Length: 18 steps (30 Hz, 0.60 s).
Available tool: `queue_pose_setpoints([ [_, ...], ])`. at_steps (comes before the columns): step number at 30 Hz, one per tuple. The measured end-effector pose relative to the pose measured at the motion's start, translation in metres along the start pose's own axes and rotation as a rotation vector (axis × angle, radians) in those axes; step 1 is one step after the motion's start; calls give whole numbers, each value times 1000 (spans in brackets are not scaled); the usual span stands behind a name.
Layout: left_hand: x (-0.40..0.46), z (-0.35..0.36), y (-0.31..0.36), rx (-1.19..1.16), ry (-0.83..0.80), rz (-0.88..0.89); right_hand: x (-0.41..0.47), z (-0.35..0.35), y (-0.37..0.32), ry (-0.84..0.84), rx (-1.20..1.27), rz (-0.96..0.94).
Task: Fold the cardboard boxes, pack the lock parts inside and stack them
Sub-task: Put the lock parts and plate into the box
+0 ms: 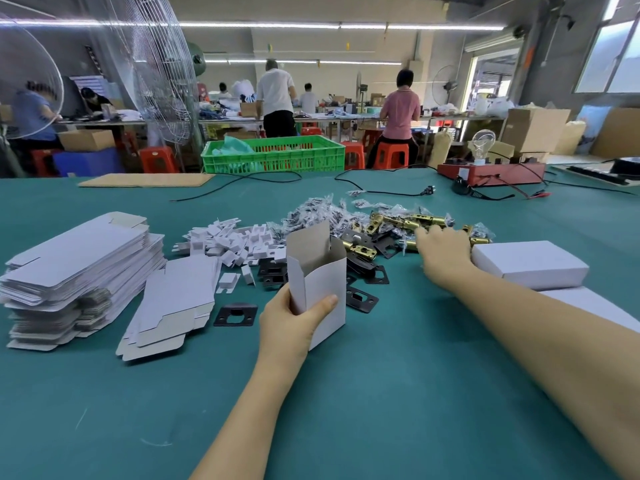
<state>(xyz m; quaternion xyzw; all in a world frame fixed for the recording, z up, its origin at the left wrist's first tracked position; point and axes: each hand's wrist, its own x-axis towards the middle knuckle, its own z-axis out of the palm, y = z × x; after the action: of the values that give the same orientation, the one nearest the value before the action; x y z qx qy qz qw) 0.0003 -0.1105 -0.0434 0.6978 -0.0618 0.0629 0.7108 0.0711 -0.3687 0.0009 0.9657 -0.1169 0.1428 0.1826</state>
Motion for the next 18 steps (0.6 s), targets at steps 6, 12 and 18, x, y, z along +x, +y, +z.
queue_pose_setpoints([
  [6, -1, -1, 1, -3, 8, -5, -7, -29, -5, 335, 697, 135],
  [12, -6, 3, 5, 7, -80, -14, -46, -72, -10, 403, 1363, 277],
  [18, -9, 5, 8, -11, -99, -18, -75, -113, -1, 80, 1891, 304],
])
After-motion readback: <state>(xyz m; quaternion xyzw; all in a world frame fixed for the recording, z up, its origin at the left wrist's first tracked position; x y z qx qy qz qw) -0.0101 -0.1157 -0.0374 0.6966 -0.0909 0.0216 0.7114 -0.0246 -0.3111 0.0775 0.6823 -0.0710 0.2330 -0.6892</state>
